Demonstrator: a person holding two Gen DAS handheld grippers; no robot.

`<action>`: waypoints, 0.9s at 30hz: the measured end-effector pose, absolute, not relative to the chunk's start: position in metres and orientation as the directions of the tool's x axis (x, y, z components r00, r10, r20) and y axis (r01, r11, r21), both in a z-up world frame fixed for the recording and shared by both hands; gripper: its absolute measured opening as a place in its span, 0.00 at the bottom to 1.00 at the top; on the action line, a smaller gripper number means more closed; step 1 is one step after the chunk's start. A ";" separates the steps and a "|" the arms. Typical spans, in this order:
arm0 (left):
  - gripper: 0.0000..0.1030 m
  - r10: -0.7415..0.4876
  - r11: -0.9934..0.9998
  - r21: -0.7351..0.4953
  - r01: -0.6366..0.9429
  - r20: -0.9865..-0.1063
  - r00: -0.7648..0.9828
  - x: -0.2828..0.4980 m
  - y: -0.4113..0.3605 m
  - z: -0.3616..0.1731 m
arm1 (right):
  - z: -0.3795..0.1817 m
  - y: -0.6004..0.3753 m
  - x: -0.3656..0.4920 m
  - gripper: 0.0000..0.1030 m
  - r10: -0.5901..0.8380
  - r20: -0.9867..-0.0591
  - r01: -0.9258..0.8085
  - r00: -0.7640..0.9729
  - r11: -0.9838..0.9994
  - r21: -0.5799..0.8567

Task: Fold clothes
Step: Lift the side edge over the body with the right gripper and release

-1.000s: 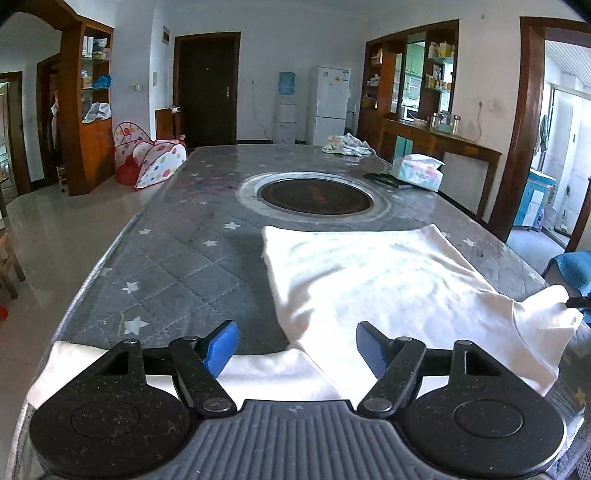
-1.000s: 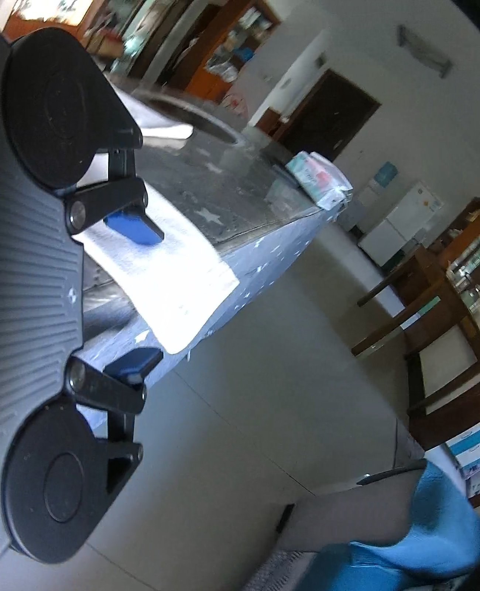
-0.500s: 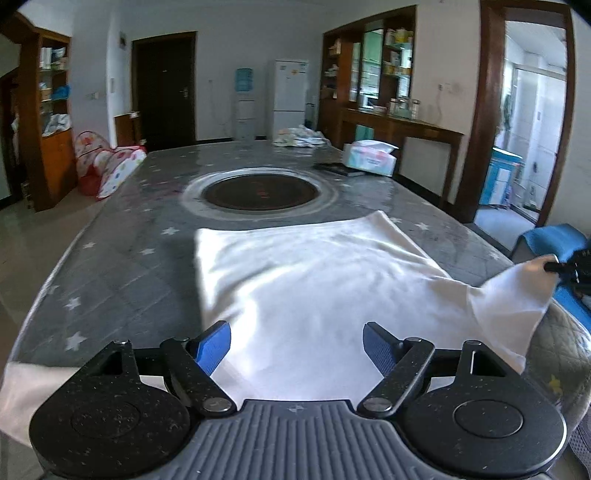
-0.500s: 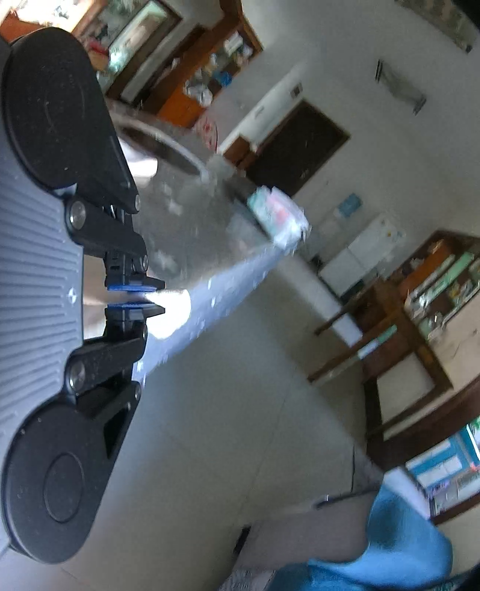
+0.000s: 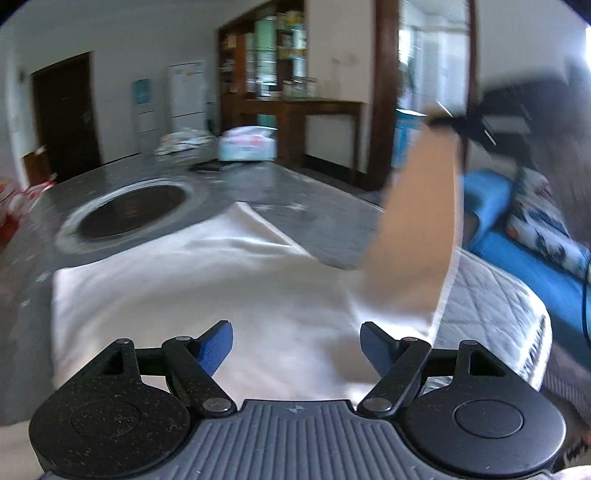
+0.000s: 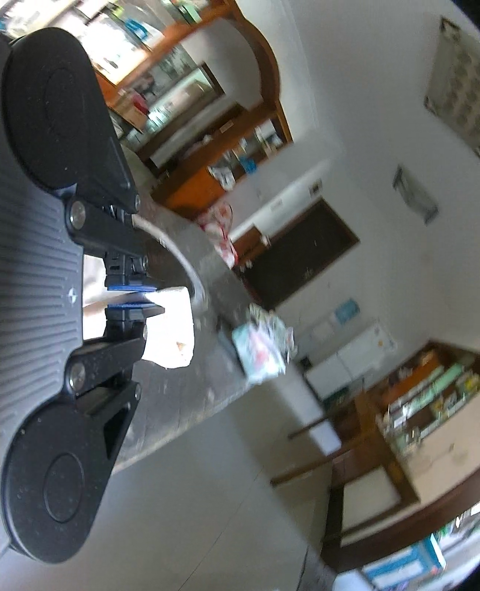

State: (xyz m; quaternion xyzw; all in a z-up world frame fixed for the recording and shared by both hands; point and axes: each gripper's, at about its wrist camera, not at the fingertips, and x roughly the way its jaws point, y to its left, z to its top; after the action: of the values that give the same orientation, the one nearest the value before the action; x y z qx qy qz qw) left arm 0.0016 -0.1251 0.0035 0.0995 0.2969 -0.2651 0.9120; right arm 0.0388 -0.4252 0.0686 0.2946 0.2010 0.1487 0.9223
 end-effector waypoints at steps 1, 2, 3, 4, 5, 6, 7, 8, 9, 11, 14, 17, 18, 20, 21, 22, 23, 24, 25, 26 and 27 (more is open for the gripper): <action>0.75 -0.430 0.828 0.039 0.560 -0.598 0.677 0.000 -0.132 0.000 | 0.073 -0.420 0.040 0.05 0.404 -0.278 -0.172 0.871 0.782 0.599; 0.75 -0.432 0.818 0.052 0.573 -0.601 0.672 0.000 -0.138 -0.003 | 0.076 -0.416 0.040 0.05 0.418 -0.274 -0.188 0.866 0.781 0.595; 0.75 -0.430 0.811 0.065 0.581 -0.607 0.668 -0.001 -0.144 -0.006 | 0.080 -0.411 0.041 0.05 0.431 -0.271 -0.204 0.861 0.780 0.592; 0.75 -0.428 0.805 0.075 0.589 -0.613 0.664 -0.001 -0.148 -0.010 | 0.082 -0.406 0.042 0.05 0.440 -0.271 -0.215 0.856 0.780 0.588; 0.75 -0.425 0.799 0.087 0.595 -0.617 0.663 -0.002 -0.152 -0.013 | 0.085 -0.401 0.044 0.05 0.450 -0.271 -0.227 0.851 0.780 0.583; 0.75 -0.422 0.794 0.101 0.600 -0.620 0.662 -0.003 -0.155 -0.017 | 0.088 -0.395 0.044 0.05 0.465 -0.270 -0.243 0.843 0.778 0.579; 0.75 -0.417 0.791 0.115 0.601 -0.618 0.667 -0.004 -0.157 -0.019 | 0.091 -0.388 0.044 0.05 0.478 -0.269 -0.259 0.836 0.776 0.575; 0.75 -0.416 0.795 0.112 0.596 -0.613 0.671 -0.005 -0.154 -0.018 | 0.093 -0.384 0.044 0.05 0.486 -0.268 -0.271 0.832 0.777 0.568; 0.76 -0.419 0.801 0.103 0.590 -0.608 0.674 -0.005 -0.150 -0.016 | 0.096 -0.379 0.044 0.05 0.495 -0.267 -0.283 0.827 0.777 0.562; 0.77 -0.423 0.811 0.084 0.579 -0.598 0.680 -0.006 -0.143 -0.012 | 0.102 -0.368 0.043 0.05 0.513 -0.269 -0.307 0.815 0.776 0.551; 0.77 -0.413 0.849 0.047 0.527 -0.564 0.715 -0.008 -0.116 0.002 | 0.110 -0.354 0.044 0.05 0.534 -0.273 -0.338 0.800 0.778 0.529; 0.78 -0.377 0.894 0.003 0.448 -0.538 0.754 -0.010 -0.080 0.014 | 0.117 -0.333 0.044 0.05 0.565 -0.282 -0.378 0.776 0.773 0.509; 0.78 -0.360 0.907 -0.008 0.421 -0.532 0.766 -0.011 -0.068 0.017 | 0.119 -0.326 0.043 0.05 0.577 -0.285 -0.391 0.766 0.769 0.505; 0.78 -0.317 0.931 -0.015 0.364 -0.526 0.789 -0.015 -0.044 0.019 | 0.120 -0.311 0.042 0.05 0.604 -0.290 -0.424 0.743 0.759 0.494; 0.78 -0.294 0.941 -0.014 0.337 -0.524 0.799 -0.018 -0.034 0.020 | 0.120 -0.303 0.042 0.05 0.616 -0.297 -0.440 0.729 0.755 0.487; 0.78 -0.272 0.951 -0.015 0.310 -0.524 0.807 -0.020 -0.024 0.019 | 0.120 -0.295 0.042 0.05 0.629 -0.304 -0.455 0.716 0.750 0.480; 0.78 -0.250 0.959 -0.018 0.283 -0.525 0.814 -0.022 -0.014 0.019 | 0.118 -0.286 0.042 0.05 0.640 -0.319 -0.468 0.699 0.747 0.472; 0.78 -0.232 0.966 -0.026 0.258 -0.526 0.818 -0.023 -0.005 0.019 | 0.116 -0.277 0.042 0.05 0.650 -0.334 -0.481 0.683 0.744 0.464; 0.78 -0.217 0.972 -0.037 0.233 -0.528 0.821 -0.025 0.004 0.018 | 0.114 -0.268 0.043 0.05 0.659 -0.349 -0.493 0.666 0.740 0.457; 0.78 -0.202 0.977 -0.048 0.209 -0.529 0.824 -0.026 0.012 0.018 | 0.112 -0.259 0.043 0.05 0.668 -0.365 -0.506 0.648 0.736 0.449; 0.78 -0.189 0.981 -0.064 0.184 -0.532 0.825 -0.028 0.021 0.017 | 0.107 -0.250 0.043 0.05 0.675 -0.387 -0.517 0.628 0.734 0.441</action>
State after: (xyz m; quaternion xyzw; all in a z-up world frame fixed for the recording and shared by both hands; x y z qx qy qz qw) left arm -0.0283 0.0213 0.0167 -0.0051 0.2789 -0.0976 0.9553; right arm 0.0432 -0.2497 0.1067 0.1454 0.2719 0.3344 0.8906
